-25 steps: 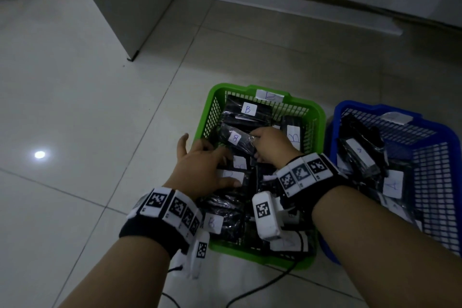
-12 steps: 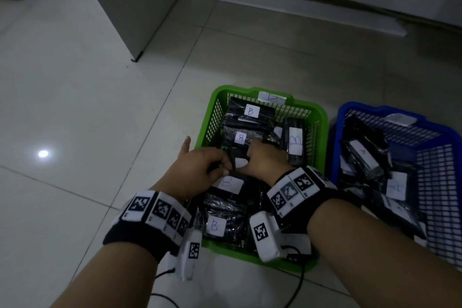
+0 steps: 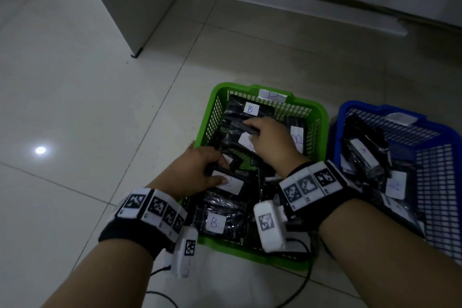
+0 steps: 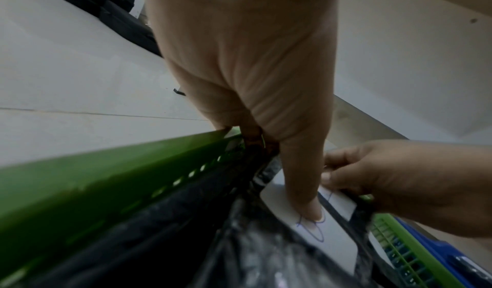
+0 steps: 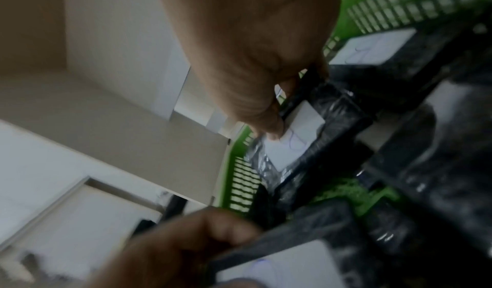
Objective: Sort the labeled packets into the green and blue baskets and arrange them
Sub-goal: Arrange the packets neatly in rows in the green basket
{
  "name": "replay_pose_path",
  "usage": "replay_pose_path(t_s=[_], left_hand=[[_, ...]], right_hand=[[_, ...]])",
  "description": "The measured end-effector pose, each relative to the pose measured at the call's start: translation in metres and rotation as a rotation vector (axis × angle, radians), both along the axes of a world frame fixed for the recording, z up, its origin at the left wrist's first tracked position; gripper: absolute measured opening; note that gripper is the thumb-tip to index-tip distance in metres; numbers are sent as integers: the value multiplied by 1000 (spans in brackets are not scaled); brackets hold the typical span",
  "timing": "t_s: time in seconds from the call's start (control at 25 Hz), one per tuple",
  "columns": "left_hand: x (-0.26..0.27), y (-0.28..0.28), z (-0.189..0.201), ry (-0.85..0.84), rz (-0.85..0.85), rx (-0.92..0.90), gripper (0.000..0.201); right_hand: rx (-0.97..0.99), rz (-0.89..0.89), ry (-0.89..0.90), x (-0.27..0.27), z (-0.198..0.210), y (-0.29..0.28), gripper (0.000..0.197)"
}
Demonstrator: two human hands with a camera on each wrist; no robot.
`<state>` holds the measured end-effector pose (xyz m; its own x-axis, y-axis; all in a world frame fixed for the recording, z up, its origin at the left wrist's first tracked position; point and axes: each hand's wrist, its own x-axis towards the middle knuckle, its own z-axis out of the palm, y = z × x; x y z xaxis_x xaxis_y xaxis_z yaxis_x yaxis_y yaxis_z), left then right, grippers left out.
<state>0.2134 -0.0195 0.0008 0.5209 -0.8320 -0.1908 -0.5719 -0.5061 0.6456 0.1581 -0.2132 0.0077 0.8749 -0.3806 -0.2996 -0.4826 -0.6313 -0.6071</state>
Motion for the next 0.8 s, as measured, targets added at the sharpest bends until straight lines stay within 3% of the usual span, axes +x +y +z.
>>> replay_pose_path(t_s=[0.16,0.32,0.4,0.48,0.6,0.64,0.72,0.8], left_hand=[[0,3,-2,-44,-27,26,20],[-4,6,0,-77,55,26,12],[-2,3,1,-63,129,-37,8],[2,-3,2,-77,254,-99,6],[6,-15,5,-93,438,-68,11],[6,-19,4,-149,435,-12,13],[4,-26,2,-349,357,127,21],[3,-31,2,-543,306,220,28]], right_hand=[[-71,71,4,4,-18,0,33],[-279,141,-32,-7,-29,2,35],[-334,114,-25,-9,-24,2,26],[-177,62,-109,-10,-10,6,24],[386,-72,-134,-15,5,7,28],[436,-49,-131,-18,6,6,20],[303,10,-91,-25,0,-3,11],[131,-81,-49,-28,-6,-12,11]])
